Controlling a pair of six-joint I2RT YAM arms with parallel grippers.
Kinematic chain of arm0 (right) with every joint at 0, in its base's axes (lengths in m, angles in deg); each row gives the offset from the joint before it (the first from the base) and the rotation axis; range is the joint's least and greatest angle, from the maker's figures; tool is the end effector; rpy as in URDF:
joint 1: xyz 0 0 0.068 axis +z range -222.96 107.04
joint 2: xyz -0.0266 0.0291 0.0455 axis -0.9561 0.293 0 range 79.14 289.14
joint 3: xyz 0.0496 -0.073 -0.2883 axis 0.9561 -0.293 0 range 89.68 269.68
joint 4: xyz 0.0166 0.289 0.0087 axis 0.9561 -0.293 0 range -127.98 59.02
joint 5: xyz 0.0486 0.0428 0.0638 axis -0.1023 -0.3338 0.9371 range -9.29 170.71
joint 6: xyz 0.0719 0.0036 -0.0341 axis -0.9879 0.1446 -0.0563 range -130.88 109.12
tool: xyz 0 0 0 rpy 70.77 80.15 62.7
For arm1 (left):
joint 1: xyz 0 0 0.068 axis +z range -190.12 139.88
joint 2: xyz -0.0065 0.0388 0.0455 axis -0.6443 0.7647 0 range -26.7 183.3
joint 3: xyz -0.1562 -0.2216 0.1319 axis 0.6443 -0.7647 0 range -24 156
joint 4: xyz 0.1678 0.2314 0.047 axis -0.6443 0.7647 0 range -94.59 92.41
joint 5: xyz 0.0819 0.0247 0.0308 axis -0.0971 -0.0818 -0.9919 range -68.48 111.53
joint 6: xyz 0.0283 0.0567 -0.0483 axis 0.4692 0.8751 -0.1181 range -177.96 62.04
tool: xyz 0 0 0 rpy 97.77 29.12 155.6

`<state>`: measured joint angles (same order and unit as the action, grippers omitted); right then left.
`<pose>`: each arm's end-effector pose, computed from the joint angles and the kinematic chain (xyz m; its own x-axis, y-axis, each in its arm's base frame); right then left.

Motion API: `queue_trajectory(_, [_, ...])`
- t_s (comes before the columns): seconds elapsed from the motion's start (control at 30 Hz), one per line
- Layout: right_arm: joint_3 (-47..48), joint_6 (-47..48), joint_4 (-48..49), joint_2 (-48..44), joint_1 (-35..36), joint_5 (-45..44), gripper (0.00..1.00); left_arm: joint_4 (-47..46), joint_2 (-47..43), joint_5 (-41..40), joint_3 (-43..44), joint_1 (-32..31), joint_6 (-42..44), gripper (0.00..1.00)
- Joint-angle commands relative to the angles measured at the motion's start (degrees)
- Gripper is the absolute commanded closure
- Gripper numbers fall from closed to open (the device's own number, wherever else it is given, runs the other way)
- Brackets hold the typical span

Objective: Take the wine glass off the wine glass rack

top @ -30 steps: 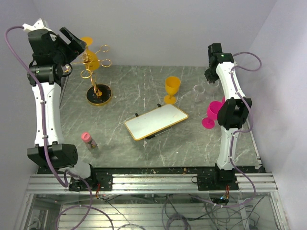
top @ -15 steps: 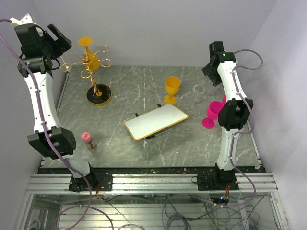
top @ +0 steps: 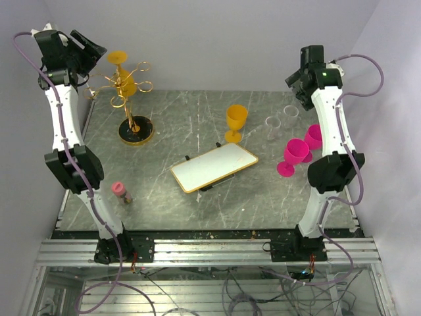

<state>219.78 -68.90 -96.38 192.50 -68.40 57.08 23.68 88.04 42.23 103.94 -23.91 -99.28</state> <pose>0.4733 0.0102 0.4169 -0.2343 0.7609 -0.6051 0.7362 0.5454 0.4007 0.5159 0.1246 0.4654 -0.2316 -0.7104 -0.6646 -0.1147 0.6983 -0.7065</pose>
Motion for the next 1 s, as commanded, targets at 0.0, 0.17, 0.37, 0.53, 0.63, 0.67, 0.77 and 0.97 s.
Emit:
queue_trajectory(0.0, [-2.39, -0.07, 1.95, -2.57, 0.17, -1.73, 0.17, -1.13, 1.07, -4.39, 3.91, -1.23, -6.29, 0.19])
queue_trajectory(0.17, [-2.86, -0.16, 2.05, -3.85, 0.17, -2.20, 0.16, -0.04, 5.98, -4.90, 7.59, -2.15, -8.11, 0.22])
queue_trajectory(0.37, [-4.19, 0.09, 2.57, -4.80, 0.17, -2.33, 0.16, 2.40, 9.78, -8.18, 12.96, -3.89, -7.93, 0.27])
queue_trajectory(0.53, [-5.41, 0.04, 2.91, -4.98, 0.10, -2.38, 0.16, 4.89, 10.69, -12.18, 14.40, -4.48, -8.87, 0.30])
queue_trajectory(0.63, [-5.86, -0.07, 3.05, -4.99, 0.14, -2.14, 0.16, 5.93, 11.85, -12.80, 15.34, -4.94, -9.21, 0.34])
queue_trajectory(0.67, [-5.94, -0.08, 3.09, -4.99, 0.11, -2.04, 0.16, 6.59, 12.37, -13.03, 16.01, -5.23, -9.22, 0.35])
queue_trajectory(0.77, [-6.09, 0.08, 3.17, -5.08, 0.15, -2.03, 0.16, 7.51, 12.80, -14.72, 16.38, -5.79, -9.54, 0.36])
queue_trajectory(0.97, [-6.71, 0.27, 3.63, -5.67, 0.08, -2.36, 0.16, 8.13, 13.93, -15.84, 17.02, -6.00, -11.33, 0.39])
